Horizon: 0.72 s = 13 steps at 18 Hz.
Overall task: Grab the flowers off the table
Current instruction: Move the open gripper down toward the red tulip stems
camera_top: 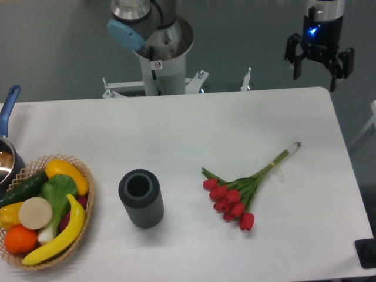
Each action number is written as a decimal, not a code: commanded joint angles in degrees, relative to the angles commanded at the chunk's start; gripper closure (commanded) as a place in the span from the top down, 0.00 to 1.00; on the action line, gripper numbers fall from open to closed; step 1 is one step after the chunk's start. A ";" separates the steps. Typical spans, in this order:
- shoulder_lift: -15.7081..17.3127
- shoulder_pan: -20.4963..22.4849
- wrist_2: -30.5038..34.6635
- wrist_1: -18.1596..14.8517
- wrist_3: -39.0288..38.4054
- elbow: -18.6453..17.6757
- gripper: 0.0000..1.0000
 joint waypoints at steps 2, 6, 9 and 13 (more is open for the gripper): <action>0.00 0.00 0.09 0.09 0.18 0.00 1.00; -0.44 -0.53 -0.09 -0.09 -1.05 -0.17 1.00; -0.62 -1.67 -0.09 0.44 -2.01 -1.23 1.00; -2.36 -3.77 -0.09 3.25 -10.88 -1.85 1.00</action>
